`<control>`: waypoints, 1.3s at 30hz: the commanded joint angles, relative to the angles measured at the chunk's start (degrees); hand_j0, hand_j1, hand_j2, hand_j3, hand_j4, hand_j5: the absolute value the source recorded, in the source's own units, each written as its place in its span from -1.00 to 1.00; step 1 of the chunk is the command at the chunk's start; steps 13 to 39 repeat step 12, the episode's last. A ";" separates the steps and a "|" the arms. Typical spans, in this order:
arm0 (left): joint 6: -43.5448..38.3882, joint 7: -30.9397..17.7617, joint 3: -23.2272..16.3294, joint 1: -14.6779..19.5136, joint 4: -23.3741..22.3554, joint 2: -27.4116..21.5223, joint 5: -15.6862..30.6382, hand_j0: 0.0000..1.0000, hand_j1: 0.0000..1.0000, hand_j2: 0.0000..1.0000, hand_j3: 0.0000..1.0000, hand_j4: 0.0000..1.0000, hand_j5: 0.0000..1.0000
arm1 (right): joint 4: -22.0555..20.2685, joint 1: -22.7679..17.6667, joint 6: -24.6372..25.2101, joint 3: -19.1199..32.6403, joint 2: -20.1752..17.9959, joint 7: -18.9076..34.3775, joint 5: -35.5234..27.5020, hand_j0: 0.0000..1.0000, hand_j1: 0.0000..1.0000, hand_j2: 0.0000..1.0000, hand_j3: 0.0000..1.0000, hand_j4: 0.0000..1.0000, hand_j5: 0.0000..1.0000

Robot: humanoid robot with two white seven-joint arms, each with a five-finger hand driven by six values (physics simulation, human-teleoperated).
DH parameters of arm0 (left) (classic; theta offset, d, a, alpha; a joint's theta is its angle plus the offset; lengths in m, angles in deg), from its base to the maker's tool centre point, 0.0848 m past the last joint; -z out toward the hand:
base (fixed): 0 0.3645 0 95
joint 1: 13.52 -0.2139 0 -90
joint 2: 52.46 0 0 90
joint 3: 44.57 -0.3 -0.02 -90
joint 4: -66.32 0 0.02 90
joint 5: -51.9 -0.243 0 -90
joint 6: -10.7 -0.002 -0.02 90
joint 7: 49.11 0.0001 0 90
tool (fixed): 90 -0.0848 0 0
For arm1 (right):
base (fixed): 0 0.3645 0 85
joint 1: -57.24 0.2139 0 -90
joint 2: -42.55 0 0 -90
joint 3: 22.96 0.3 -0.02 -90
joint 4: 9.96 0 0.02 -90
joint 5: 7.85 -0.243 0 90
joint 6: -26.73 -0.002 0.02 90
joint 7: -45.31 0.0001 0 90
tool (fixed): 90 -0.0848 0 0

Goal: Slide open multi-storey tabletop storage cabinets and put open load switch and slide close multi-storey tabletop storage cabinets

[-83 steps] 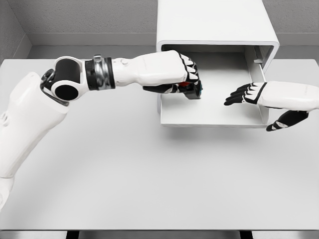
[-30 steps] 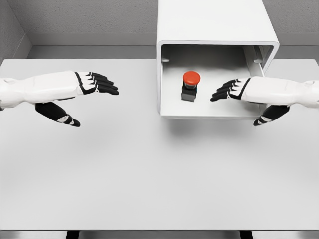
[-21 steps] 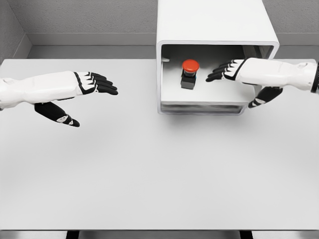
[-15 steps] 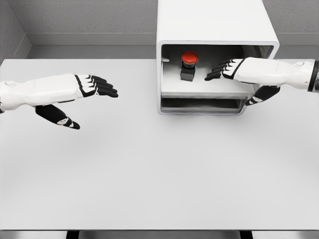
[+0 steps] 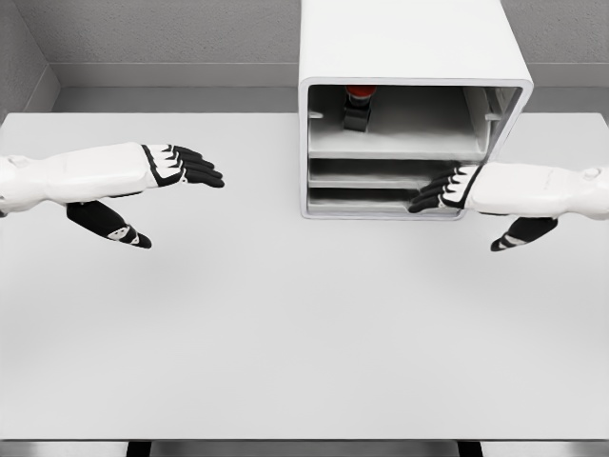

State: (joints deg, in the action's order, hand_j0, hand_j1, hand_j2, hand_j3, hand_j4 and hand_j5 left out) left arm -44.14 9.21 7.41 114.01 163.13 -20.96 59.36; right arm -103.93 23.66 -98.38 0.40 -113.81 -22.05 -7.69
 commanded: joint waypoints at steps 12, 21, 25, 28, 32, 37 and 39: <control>-0.16 -0.05 -0.03 -0.26 -1.01 0.06 0.36 1.00 1.00 1.00 1.00 1.00 1.00 | 4.23 0.00 0.11 -3.05 0.01 -0.14 -0.60 1.00 1.00 1.00 1.00 1.00 1.00; -0.16 -0.05 -0.03 -0.26 -1.01 0.06 0.36 1.00 1.00 1.00 1.00 1.00 1.00 | 4.23 0.00 0.11 -3.05 0.01 -0.14 -0.60 1.00 1.00 1.00 1.00 1.00 1.00; -0.16 -0.05 -0.03 -0.26 -1.01 0.06 0.36 1.00 1.00 1.00 1.00 1.00 1.00 | 4.23 0.00 0.11 -3.05 0.01 -0.14 -0.60 1.00 1.00 1.00 1.00 1.00 1.00; -0.16 -0.05 -0.03 -0.26 -1.01 0.06 0.36 1.00 1.00 1.00 1.00 1.00 1.00 | 4.23 0.00 0.11 -3.05 0.01 -0.14 -0.60 1.00 1.00 1.00 1.00 1.00 1.00; -0.16 -0.05 -0.03 -0.26 -1.01 0.06 0.36 1.00 1.00 1.00 1.00 1.00 1.00 | 4.23 0.00 0.11 -3.05 0.01 -0.14 -0.60 1.00 1.00 1.00 1.00 1.00 1.00; -0.16 -0.05 -0.03 -0.26 -1.01 0.06 0.36 1.00 1.00 1.00 1.00 1.00 1.00 | 4.23 0.00 0.11 -3.05 0.01 -0.14 -0.60 1.00 1.00 1.00 1.00 1.00 1.00; -0.16 -0.05 -0.03 -0.26 -1.01 0.06 0.36 1.00 1.00 1.00 1.00 1.00 1.00 | 4.23 0.00 0.11 -3.05 0.01 -0.14 -0.60 1.00 1.00 1.00 1.00 1.00 1.00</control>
